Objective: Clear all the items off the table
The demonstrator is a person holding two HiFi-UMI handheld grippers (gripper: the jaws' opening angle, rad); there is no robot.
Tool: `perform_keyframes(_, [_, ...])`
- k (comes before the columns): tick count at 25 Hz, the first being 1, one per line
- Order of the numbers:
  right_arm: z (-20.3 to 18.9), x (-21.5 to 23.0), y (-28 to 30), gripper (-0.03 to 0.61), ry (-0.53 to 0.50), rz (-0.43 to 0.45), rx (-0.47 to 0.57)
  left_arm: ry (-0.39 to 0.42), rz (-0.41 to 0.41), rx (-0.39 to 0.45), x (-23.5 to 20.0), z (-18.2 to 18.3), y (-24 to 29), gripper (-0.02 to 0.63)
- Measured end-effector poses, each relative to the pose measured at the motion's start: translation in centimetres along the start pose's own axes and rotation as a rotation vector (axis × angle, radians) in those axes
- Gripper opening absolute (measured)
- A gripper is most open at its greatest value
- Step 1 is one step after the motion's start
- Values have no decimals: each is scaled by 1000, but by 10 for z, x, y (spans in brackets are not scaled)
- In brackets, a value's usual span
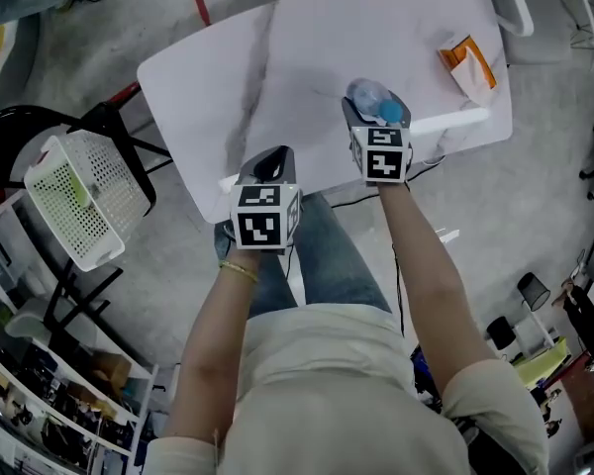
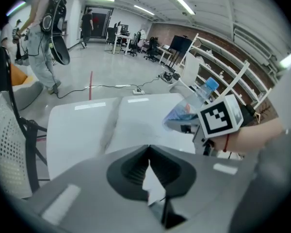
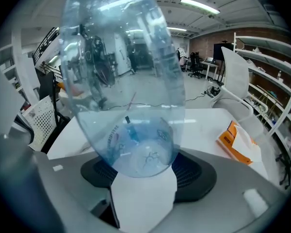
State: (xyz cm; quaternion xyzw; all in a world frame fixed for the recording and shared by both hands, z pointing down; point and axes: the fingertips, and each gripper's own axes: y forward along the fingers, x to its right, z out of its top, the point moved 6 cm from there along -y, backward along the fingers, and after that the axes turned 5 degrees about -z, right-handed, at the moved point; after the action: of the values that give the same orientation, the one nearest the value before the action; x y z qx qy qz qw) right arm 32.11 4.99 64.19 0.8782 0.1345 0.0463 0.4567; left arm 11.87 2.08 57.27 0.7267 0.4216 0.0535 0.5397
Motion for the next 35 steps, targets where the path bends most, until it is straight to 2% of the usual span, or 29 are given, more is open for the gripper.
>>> perform_keyframes(19, [42, -65, -104, 325, -79, 45, 94, -31, 31, 114, -27, -8, -95, 9])
perform_keyframes(29, [60, -126, -144, 325, -129, 90, 129, -57, 37, 158, -60, -23, -143, 9])
perform_keyframes(35, [73, -171, -158, 325, -165, 114, 149, -93, 58, 196, -95, -31, -179, 9])
